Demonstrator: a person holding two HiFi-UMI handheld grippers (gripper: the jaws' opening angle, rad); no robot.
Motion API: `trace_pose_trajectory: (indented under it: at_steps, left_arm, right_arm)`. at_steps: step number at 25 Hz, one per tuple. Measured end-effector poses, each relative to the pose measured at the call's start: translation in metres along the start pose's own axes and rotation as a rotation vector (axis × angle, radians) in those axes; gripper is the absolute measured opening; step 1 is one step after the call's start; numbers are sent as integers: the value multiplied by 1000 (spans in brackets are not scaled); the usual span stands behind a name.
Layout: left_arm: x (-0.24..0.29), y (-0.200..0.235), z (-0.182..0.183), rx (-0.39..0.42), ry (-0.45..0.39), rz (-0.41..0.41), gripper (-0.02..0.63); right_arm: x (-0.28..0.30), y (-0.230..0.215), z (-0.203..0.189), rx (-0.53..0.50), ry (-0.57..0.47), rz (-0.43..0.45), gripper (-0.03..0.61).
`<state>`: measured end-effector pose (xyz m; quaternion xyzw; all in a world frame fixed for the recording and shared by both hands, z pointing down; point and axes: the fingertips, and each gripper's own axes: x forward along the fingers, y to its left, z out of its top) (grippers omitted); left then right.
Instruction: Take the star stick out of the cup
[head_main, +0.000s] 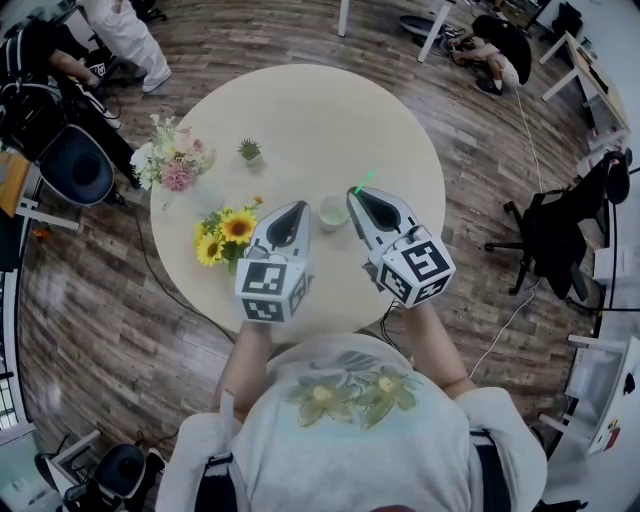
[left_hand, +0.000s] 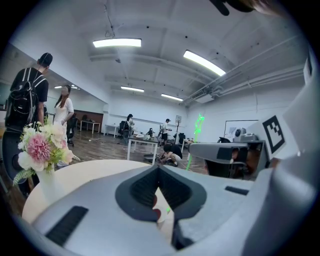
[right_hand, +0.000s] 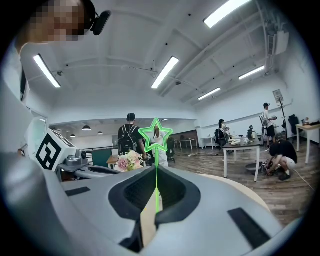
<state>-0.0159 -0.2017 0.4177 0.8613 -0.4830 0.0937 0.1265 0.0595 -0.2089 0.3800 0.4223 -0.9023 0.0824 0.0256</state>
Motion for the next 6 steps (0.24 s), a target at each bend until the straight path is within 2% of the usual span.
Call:
trace_pose_trajectory:
  at_steps: [6]
  left_arm:
    - [1, -1, 2, 0, 2, -2, 0]
  right_arm:
    - [-1, -1, 1, -1, -1, 1, 20]
